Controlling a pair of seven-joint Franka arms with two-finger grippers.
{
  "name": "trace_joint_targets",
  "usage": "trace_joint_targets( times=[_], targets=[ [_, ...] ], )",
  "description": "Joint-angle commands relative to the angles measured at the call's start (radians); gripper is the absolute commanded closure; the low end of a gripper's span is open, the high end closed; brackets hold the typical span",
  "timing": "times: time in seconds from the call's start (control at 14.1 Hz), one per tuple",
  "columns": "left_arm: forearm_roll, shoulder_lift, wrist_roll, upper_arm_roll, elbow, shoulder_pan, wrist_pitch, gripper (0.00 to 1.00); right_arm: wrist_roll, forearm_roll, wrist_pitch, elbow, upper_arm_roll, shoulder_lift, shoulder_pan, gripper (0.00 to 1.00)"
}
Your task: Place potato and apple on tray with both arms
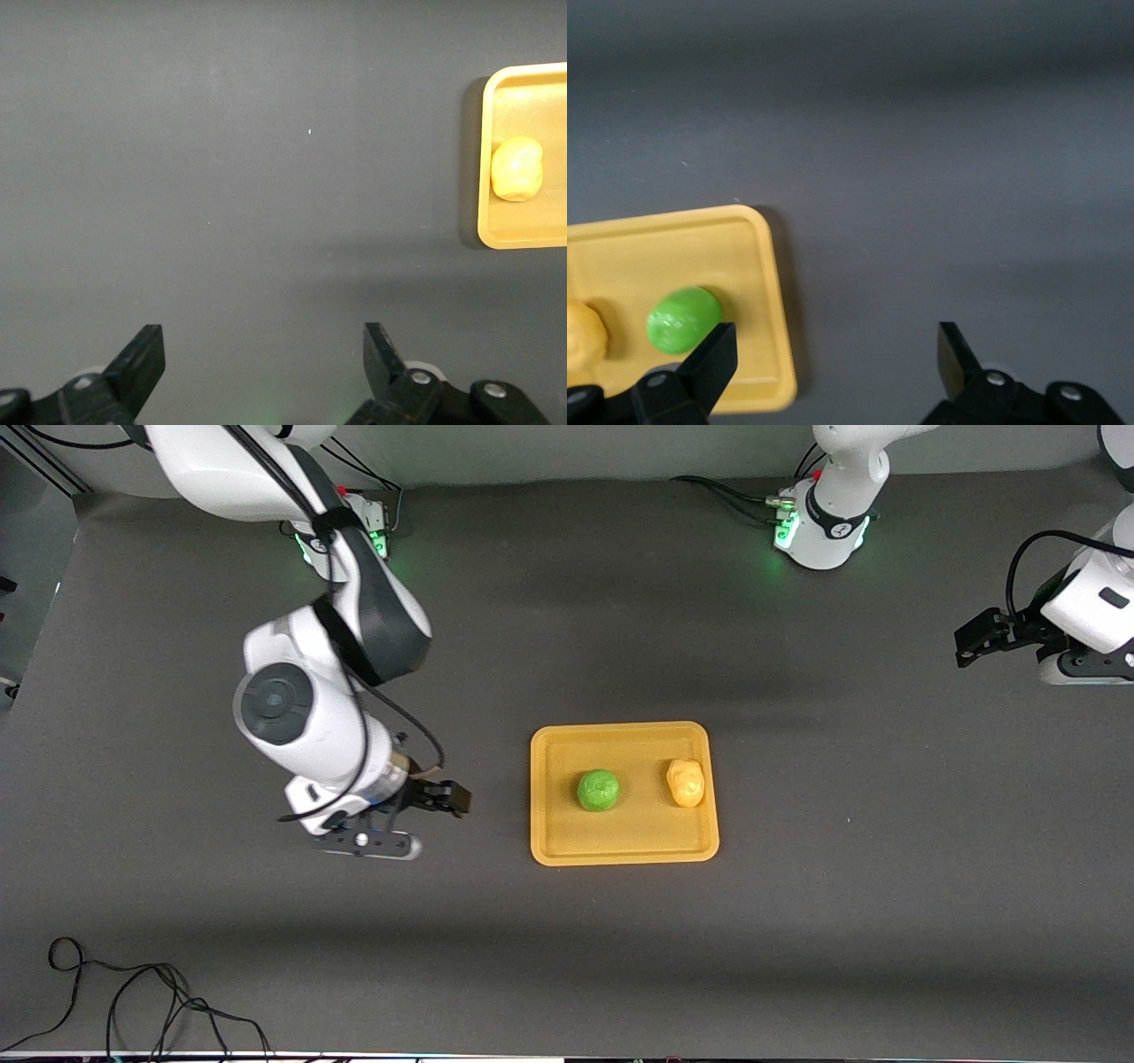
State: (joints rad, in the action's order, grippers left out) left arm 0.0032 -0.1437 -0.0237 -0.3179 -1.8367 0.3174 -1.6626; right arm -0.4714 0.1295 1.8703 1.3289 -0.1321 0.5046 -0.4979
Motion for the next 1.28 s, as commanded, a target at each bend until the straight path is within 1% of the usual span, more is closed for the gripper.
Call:
trace_joint_targets(
  times=[0.0,0.21,0.28,0.43,0.57,0.64,0.78,0.85,0.92,0.99,1.07,1.14,1.21],
  targets=[
    [-0.014,-0.031,-0.019,0.007,-0.033,-0.004,-0.019,0.0,0.04,-0.008,-0.089,0.059,-0.066,-0.125,-0.01,0.0],
    [-0.014,-0.033,-0.019,0.006,-0.035,-0.006,-0.017,0.0,0.046,-0.011,-0.186,0.059,-0.147,-0.217,-0.011,0.0],
    [-0.014,-0.034,-0.019,0.006,-0.033,-0.004,-0.017,0.0,0.048,-0.013,-0.218,0.059,-0.158,-0.244,-0.004,0.0],
    [-0.015,-0.034,-0.018,0.008,-0.033,-0.004,-0.019,0.0,0.072,-0.014,-0.285,0.064,-0.146,-0.296,0.073,0.0],
    [-0.015,-0.033,-0.018,0.008,-0.033,-0.003,-0.028,0.0,0.237,-0.014,-0.312,0.072,-0.12,-0.333,0.149,0.0],
    [-0.015,-0.033,-0.018,0.01,-0.033,-0.004,-0.028,0.0,0.275,-0.016,-0.313,0.072,-0.101,-0.342,0.191,0.0],
    [-0.015,-0.033,-0.018,0.01,-0.033,-0.001,-0.028,0.0,0.277,-0.021,-0.323,0.11,-0.037,-0.38,0.277,0.0],
    [-0.015,-0.033,-0.019,0.011,-0.033,0.0,-0.028,0.0,0.281,-0.054,-0.323,0.142,-0.006,-0.409,0.298,0.0],
    [-0.015,-0.034,-0.019,0.01,-0.033,0.003,-0.028,0.0,0.284,-0.11,-0.313,0.188,0.038,-0.444,0.326,0.0],
    [-0.015,-0.034,-0.019,0.011,-0.033,0.006,-0.028,0.0,0.286,-0.152,-0.306,0.228,0.117,-0.474,0.388,0.0],
    [-0.015,-0.033,-0.019,0.013,-0.033,0.006,-0.029,0.0,0.287,-0.154,-0.298,0.255,0.206,-0.498,0.485,0.0],
    [-0.015,-0.034,-0.019,0.013,-0.033,0.006,-0.029,0.0,0.296,-0.154,-0.298,0.268,0.268,-0.511,0.551,0.0],
    [-0.015,-0.034,-0.019,0.016,-0.033,0.005,-0.029,0.0,0.312,-0.152,-0.298,0.274,0.275,-0.52,0.562,0.0]
  ],
)
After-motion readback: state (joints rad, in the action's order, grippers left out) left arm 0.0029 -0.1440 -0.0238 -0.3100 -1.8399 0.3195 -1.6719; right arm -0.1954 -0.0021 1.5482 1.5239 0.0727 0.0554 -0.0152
